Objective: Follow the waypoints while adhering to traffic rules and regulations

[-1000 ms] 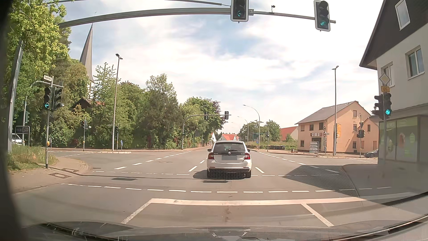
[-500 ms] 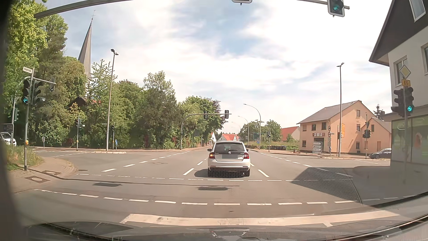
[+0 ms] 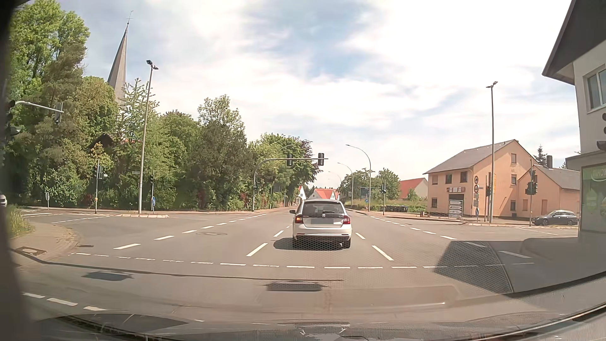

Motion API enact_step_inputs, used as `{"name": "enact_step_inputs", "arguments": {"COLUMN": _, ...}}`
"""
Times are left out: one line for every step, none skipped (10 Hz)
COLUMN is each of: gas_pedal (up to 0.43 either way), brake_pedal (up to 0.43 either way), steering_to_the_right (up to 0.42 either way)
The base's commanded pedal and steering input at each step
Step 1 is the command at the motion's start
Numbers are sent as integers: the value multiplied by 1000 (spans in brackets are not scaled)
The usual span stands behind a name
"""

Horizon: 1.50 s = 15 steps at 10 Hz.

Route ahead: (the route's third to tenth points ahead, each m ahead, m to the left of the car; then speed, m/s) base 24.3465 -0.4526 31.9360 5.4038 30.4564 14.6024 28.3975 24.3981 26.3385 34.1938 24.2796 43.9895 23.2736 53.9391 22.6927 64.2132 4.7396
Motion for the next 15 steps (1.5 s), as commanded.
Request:
{"name": "enact_step_inputs", "arguments": {"gas_pedal": 398, "brake_pedal": 0, "steering_to_the_right": 1}}
{"name": "enact_step_inputs", "arguments": {"gas_pedal": 398, "brake_pedal": 0, "steering_to_the_right": 1}}
{"name": "enact_step_inputs", "arguments": {"gas_pedal": 378, "brake_pedal": 0, "steering_to_the_right": 1}}
{"name": "enact_step_inputs", "arguments": {"gas_pedal": 350, "brake_pedal": 0, "steering_to_the_right": 1}}
{"name": "enact_step_inputs", "arguments": {"gas_pedal": 311, "brake_pedal": 0, "steering_to_the_right": 1}}
{"name": "enact_step_inputs", "arguments": {"gas_pedal": 299, "brake_pedal": 0, "steering_to_the_right": 1}}
{"name": "enact_step_inputs", "arguments": {"gas_pedal": 260, "brake_pedal": 0, "steering_to_the_right": 1}}
{"name": "enact_step_inputs", "arguments": {"gas_pedal": 248, "brake_pedal": 0, "steering_to_the_right": 1}}
{"name": "enact_step_inputs", "arguments": {"gas_pedal": 209, "brake_pedal": 0, "steering_to_the_right": 1}}
{"name": "enact_step_inputs", "arguments": {"gas_pedal": 169, "brake_pedal": 0, "steering_to_the_right": 1}}
{"name": "enact_step_inputs", "arguments": {"gas_pedal": 157, "brake_pedal": 0, "steering_to_the_right": 1}}
{"name": "enact_step_inputs", "arguments": {"gas_pedal": 138, "brake_pedal": 0, "steering_to_the_right": 0}}
{"name": "enact_step_inputs", "arguments": {"gas_pedal": 130, "brake_pedal": 0, "steering_to_the_right": 0}}
{"name": "enact_step_inputs", "arguments": {"gas_pedal": 130, "brake_pedal": 0, "steering_to_the_right": -2}}
{"name": "enact_step_inputs", "arguments": {"gas_pedal": 98, "brake_pedal": 0, "steering_to_the_right": -3}}
